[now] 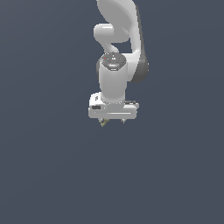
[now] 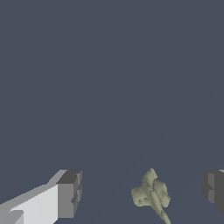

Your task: Pick up the object and move it to a goal position.

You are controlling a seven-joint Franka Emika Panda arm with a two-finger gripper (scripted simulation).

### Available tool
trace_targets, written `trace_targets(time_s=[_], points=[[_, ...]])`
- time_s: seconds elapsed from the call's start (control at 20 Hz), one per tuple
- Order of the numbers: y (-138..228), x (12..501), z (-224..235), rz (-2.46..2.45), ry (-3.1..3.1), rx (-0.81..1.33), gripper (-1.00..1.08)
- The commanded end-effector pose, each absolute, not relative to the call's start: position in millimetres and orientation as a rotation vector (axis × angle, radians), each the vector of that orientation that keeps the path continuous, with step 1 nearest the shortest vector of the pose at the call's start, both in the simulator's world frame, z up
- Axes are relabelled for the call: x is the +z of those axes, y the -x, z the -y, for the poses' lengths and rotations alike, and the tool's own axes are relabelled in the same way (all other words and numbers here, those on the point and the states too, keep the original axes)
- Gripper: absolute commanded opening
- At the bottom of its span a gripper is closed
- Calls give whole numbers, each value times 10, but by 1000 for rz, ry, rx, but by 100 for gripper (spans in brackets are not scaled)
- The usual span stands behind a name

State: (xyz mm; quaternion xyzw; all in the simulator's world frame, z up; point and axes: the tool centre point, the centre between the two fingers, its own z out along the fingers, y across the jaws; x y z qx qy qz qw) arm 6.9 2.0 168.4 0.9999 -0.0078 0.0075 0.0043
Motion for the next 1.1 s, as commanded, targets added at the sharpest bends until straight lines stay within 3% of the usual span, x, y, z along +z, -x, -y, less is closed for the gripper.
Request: trace_targets(time_s=[0.0,0.4,1.05], points=[[-69,1684,-20,24,-3133,23,100],[-39,1753,259,149,-3133,12,100],[79,1609,302,32,-3136,10,100]])
